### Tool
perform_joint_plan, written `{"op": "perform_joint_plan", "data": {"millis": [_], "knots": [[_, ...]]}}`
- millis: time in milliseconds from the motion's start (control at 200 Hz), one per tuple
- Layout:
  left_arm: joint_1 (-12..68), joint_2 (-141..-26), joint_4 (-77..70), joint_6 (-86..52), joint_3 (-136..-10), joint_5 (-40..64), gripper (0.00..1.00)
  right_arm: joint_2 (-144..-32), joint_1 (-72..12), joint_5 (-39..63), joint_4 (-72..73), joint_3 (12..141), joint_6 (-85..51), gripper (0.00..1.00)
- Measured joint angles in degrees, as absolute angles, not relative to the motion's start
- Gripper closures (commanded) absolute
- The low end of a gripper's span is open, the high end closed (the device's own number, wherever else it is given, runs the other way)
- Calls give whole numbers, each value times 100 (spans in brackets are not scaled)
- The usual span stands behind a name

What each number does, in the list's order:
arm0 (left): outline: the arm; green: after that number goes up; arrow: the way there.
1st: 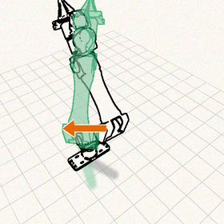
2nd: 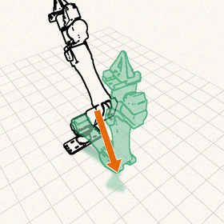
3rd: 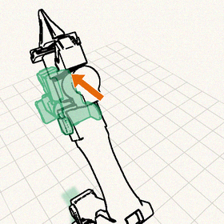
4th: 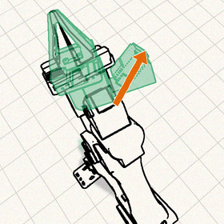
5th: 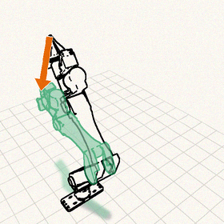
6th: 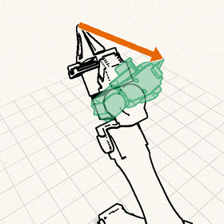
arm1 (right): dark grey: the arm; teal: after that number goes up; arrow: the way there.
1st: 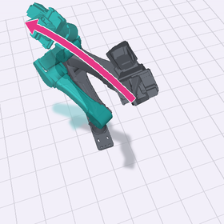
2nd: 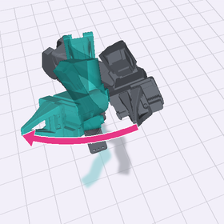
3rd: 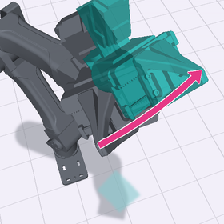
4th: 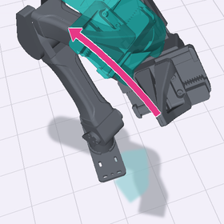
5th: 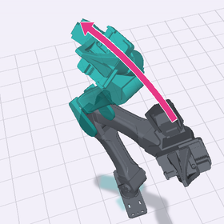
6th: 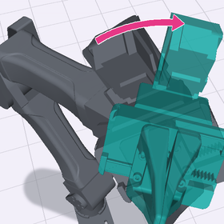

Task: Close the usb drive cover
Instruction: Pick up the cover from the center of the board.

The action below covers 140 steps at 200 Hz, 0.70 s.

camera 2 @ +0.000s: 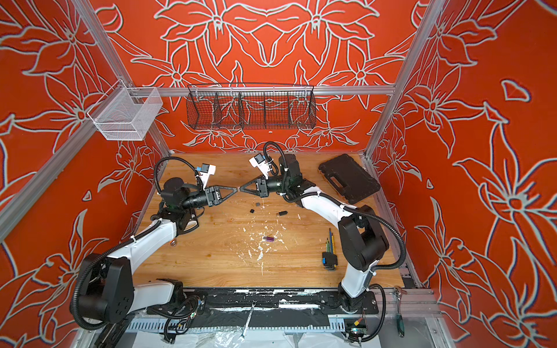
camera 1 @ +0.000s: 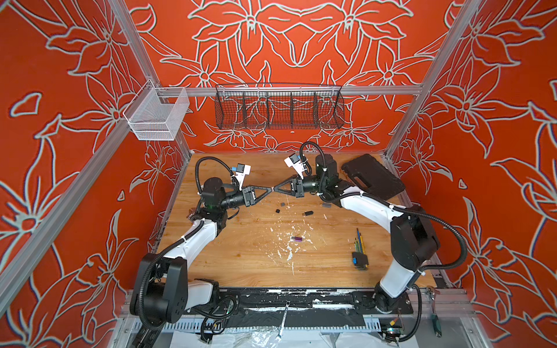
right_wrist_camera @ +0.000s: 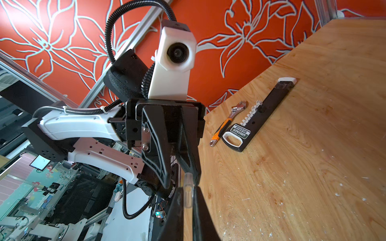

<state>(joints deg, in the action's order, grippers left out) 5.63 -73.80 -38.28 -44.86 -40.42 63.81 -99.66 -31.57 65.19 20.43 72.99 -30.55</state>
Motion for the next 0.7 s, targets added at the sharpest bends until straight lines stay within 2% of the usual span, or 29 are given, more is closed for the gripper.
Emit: {"op": "perform_joint_plan", "data": {"millis": [470,701], "knots": [[574,-7446,-3863,-4652,-4213,6547,81,-10169,-3157,6761,3159,7201,-3879,94],[596,-7448,-3865,-4654,-4281,6563,91,-10202,-3157,6860,3531,7199,-4154,94]]}}
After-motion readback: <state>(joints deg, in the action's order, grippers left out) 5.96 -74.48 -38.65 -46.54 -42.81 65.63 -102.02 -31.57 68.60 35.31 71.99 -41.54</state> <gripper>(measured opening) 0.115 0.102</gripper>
